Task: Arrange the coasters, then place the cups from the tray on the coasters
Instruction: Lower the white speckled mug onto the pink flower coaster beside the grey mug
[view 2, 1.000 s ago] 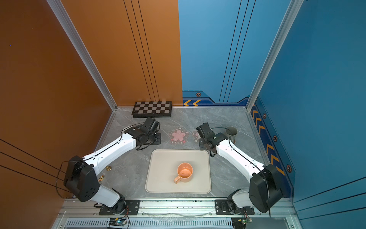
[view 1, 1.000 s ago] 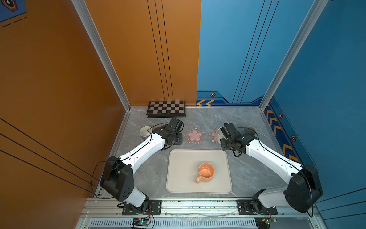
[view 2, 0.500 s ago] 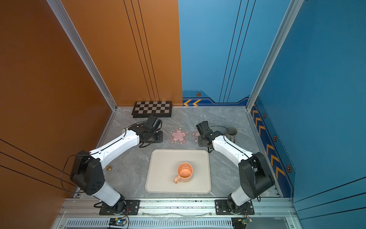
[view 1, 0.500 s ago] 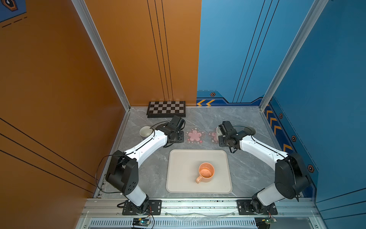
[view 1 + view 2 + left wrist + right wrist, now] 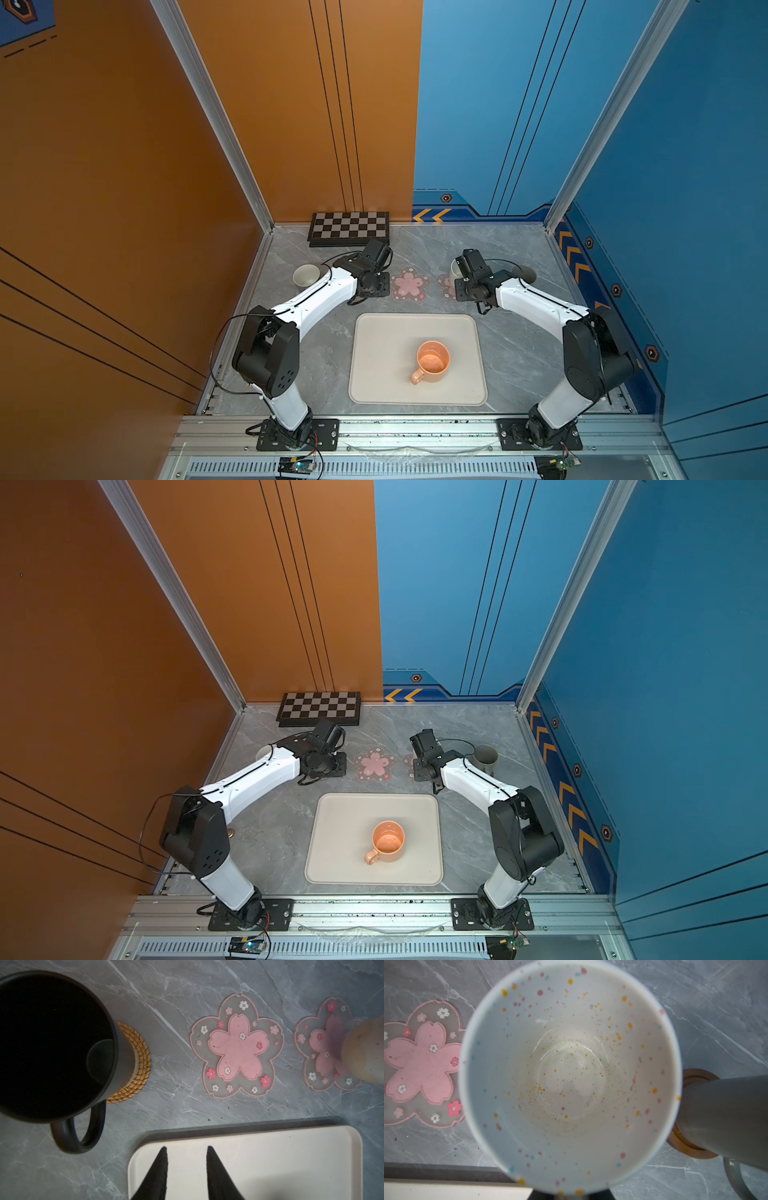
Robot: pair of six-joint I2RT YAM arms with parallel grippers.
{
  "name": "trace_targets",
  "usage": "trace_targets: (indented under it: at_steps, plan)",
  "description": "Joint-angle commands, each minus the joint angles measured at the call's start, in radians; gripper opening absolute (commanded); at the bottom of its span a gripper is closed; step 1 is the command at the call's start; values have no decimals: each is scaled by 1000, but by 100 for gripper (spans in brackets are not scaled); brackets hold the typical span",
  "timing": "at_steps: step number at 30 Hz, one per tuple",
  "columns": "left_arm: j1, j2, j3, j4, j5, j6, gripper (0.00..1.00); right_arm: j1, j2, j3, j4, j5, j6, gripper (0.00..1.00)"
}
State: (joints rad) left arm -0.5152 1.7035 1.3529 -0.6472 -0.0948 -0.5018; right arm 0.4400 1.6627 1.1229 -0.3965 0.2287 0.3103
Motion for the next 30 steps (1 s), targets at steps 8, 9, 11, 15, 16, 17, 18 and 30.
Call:
trace_targets:
  at_steps: [8, 9, 11, 15, 16, 17, 18, 30]
  plan:
    - [9, 20, 41, -10, 37, 16, 33, -24, 7, 27, 137, -19, 9, 0]
    - [10, 18, 39, -9, 36, 16, 33, -24, 9, 28, 138, -19, 13, 0]
    - [9, 18, 37, -10, 38, 15, 33, -24, 14, 25, 143, -21, 20, 0]
    - [9, 20, 37, -10, 41, 14, 33, -24, 29, 20, 148, -20, 23, 0]
    - [9, 20, 38, -10, 43, 14, 33, -24, 31, 18, 149, -19, 24, 0]
    - [9, 20, 40, -11, 42, 13, 33, -24, 33, 17, 149, -21, 25, 0]
    - [9, 22, 41, -9, 43, 11, 33, -24, 34, 16, 149, -19, 26, 0]
    - [6, 42, 52, -10, 53, 3, 33, -20, 39, -9, 148, -18, 40, 0]
